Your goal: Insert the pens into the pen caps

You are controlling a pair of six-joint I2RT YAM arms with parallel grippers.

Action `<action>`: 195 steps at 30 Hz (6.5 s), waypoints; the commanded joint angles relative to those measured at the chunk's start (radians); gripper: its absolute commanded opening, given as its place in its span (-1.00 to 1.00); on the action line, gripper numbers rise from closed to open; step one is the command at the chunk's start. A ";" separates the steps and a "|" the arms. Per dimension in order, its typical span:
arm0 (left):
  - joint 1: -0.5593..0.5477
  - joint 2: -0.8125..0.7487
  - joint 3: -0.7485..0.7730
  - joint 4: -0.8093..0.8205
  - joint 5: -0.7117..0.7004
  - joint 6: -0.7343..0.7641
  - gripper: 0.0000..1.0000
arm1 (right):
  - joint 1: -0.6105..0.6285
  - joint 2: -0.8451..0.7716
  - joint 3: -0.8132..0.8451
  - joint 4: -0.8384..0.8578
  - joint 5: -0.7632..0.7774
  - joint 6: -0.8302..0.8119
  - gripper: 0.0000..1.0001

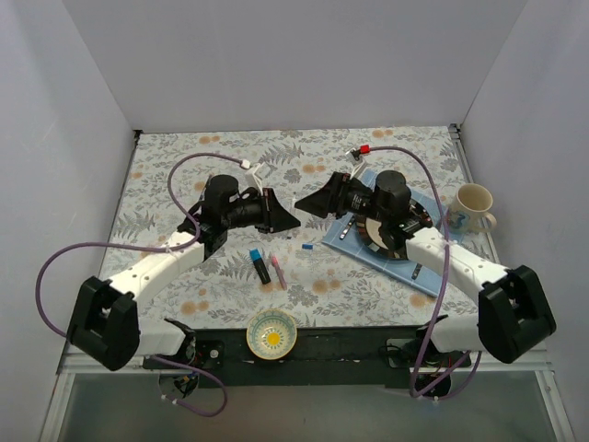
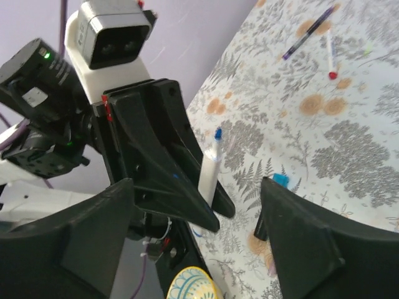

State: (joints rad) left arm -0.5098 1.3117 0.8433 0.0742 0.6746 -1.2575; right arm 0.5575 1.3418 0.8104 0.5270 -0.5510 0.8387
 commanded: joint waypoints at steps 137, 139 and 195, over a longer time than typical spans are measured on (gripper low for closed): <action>-0.147 -0.098 -0.154 0.162 -0.001 -0.028 -1.00 | 0.128 -0.110 0.312 -0.722 0.407 -0.164 -0.97; -0.147 -0.098 -0.154 0.162 0.000 -0.028 -1.00 | 0.127 -0.105 0.323 -0.725 0.410 -0.167 -0.97; -0.161 -0.104 -0.147 0.128 -0.052 0.010 -1.00 | 0.127 -0.121 0.262 -0.688 0.364 -0.148 -0.97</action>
State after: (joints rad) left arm -0.6651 1.2392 0.6704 0.2092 0.6346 -1.2701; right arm 0.6857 1.2320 1.0824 -0.2131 -0.1680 0.6849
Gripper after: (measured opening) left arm 0.142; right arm 0.187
